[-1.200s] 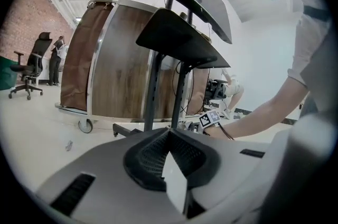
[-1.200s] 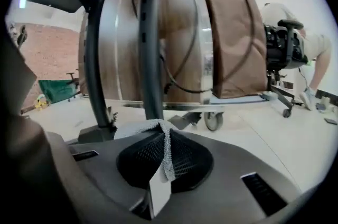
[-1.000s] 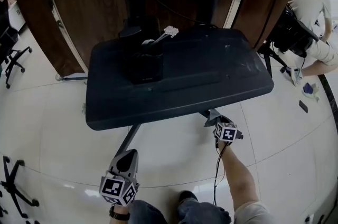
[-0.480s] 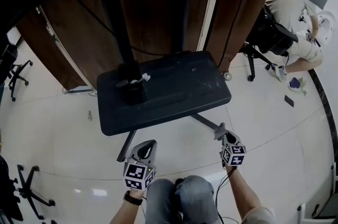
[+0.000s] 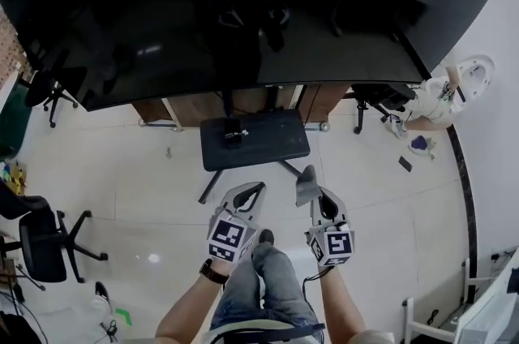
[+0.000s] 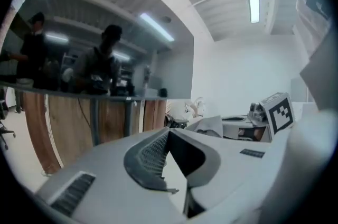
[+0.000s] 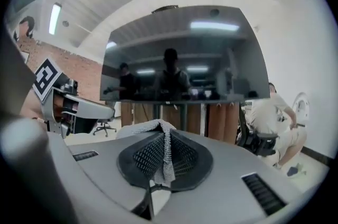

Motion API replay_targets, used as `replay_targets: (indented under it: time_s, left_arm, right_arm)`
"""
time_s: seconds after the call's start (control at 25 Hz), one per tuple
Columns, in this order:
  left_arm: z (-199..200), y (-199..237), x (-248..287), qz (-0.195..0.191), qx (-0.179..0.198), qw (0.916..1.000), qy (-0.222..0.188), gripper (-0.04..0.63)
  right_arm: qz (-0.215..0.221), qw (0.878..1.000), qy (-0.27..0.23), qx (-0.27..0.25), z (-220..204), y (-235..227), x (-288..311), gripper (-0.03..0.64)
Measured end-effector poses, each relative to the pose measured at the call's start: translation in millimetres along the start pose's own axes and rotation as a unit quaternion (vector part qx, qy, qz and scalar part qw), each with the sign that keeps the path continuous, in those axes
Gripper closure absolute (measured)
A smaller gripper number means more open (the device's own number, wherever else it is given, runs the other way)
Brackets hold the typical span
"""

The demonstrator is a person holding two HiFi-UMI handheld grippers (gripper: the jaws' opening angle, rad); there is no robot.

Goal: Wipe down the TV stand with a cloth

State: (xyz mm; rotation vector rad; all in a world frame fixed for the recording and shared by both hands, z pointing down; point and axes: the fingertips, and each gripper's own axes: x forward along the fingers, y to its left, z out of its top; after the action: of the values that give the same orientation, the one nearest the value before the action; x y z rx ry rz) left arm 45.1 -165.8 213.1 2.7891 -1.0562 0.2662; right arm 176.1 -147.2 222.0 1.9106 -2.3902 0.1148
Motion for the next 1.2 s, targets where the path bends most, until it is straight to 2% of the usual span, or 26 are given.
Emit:
replay_targets:
  time_s: [0.08, 0.2, 0.36, 0.48, 0.6, 0.72, 1.0, 1.2]
  left_arm:
    - [60, -27, -42, 0.005, -0.001, 0.9998, -0.022, 0.568]
    - [127, -47, -110, 0.024, 0.006, 0.9979, -0.061, 0.568]
    - [185, -67, -191, 0.088, 0.012, 0.9905, -0.105, 0.568]
    - [193, -105, -237, 0.12, 0.026, 0.9864, -0.109, 0.568]
    - [189, -144, -258, 0.132, 0.036, 0.9857, -0.099, 0.568]
    - [187, -165, -272, 0.138, 0.034, 0.985, -0.098, 0.568]
    - [188, -192, -277, 0.12, 0.032, 0.9868, -0.104, 0.568]
    - [189, -203, -273, 0.105, 0.038, 0.9886, -0.101, 0.568]
  right_arm:
    - [0.009, 1.0, -0.017, -0.012, 72, 25, -40, 0.611]
    - [0.025, 0.998, -0.053, -0.013, 151, 64, -91, 0.611]
    - [0.05, 0.994, -0.096, -0.019, 210, 91, -153, 0.611]
    - [0.077, 0.991, -0.111, -0.009, 217, 103, -201, 0.611]
    - [0.085, 0.99, -0.114, -0.003, 220, 104, -243, 0.611]
    - [0.087, 0.99, -0.114, -0.005, 219, 108, -271, 0.611]
    - [0.069, 0.99, -0.123, -0.021, 228, 108, -294, 0.611]
    - [0.071, 0.988, -0.139, -0.005, 237, 105, -300, 0.611]
